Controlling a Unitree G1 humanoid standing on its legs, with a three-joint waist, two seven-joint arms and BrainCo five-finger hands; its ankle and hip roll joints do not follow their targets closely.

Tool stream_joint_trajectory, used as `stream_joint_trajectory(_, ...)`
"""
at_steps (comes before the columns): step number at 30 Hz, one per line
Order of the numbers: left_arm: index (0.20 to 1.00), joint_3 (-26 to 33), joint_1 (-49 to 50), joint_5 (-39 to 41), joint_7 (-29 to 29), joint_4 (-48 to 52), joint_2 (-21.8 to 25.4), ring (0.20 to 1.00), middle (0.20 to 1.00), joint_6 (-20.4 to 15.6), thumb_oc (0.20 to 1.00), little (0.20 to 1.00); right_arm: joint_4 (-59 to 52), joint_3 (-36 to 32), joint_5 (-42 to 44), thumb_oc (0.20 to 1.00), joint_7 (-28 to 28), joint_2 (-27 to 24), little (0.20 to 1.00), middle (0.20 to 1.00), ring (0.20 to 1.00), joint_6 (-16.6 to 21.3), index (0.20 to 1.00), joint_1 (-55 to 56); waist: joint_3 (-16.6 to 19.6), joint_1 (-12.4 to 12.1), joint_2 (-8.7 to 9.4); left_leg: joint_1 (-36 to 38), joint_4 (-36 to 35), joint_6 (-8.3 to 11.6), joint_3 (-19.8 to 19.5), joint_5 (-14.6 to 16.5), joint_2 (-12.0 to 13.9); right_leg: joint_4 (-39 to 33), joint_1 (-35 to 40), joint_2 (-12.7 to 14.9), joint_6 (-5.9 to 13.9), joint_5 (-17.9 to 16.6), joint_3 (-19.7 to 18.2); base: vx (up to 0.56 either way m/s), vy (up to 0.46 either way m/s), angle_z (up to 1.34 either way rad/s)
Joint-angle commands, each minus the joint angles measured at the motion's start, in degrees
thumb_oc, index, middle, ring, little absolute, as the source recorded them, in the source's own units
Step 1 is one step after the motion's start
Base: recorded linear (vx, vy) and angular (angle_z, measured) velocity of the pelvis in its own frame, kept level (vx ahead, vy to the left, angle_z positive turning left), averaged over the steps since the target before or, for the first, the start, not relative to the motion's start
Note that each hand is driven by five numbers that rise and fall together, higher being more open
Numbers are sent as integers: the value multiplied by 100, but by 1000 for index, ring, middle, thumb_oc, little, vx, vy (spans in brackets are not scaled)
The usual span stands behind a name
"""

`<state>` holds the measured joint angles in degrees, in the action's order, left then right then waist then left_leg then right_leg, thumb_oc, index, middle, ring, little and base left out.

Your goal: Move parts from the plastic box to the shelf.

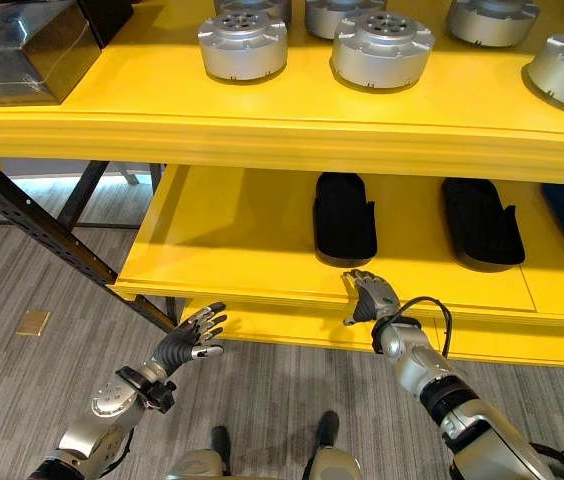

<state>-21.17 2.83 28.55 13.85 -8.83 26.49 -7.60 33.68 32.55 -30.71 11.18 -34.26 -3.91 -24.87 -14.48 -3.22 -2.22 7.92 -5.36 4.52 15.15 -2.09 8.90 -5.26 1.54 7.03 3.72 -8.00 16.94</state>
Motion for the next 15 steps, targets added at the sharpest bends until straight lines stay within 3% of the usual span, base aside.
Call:
stream_joint_trajectory(1,1000,-4,-308,-68,161,34,117,1000,1000,-147,1000,1000,252,312,-150,1000,34,73,1000,1000,1000,-22,1000,-692,-104,-133,122,-223,205,-91,-7,-293,9,778,194,277,261,526,-107,0,0,0)
stream_joint_trajectory(15,1000,-164,-551,-29,248,-148,94,1000,1000,-263,1000,1000,1064,638,-237,1000,-247,207,1000,1000,1000,-136,1000,-1459,-274,-226,-32,-391,288,-36,-80,-352,21,916,45,311,218,554,-49,-13,-4,2)
